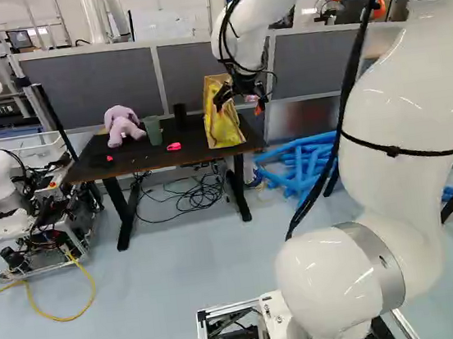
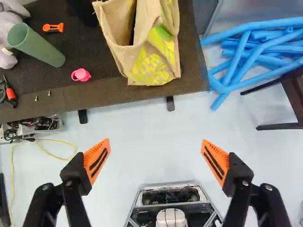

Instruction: Pick up the bag on the ground and place it on the table

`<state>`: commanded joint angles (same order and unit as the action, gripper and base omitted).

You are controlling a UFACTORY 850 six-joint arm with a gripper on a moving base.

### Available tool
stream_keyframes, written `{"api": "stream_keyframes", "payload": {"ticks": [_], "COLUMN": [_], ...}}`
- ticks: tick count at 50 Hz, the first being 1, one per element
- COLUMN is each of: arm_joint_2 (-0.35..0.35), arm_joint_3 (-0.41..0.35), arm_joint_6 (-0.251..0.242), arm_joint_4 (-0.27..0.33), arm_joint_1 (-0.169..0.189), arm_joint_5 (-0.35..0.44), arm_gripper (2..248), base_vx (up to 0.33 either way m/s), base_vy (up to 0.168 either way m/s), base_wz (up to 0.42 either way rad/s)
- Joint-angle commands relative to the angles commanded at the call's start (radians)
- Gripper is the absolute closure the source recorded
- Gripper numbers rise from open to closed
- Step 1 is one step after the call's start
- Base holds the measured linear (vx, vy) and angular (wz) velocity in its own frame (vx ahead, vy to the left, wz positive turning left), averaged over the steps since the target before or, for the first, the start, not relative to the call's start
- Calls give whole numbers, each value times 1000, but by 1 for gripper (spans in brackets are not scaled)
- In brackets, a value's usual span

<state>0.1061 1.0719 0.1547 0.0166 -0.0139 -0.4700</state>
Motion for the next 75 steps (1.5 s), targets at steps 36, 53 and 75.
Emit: {"api": "stream_keyframes", "payload": {"ticks": [36,53,75], "arm_joint_2": [-144,-206,-273], "arm_joint_3": [-367,-526,-697], "arm_joint_6": [-58,-83,-110], "arm_joint_4": [-6,-9,-12], "arm_joint_1": [5,7,10], "arm_joint_5": [501,718,951], "arm_gripper": [3,3,3], "base_vx": [0,0,0], "base_vy": [0,0,0], "base_wz": [0,0,0]}}
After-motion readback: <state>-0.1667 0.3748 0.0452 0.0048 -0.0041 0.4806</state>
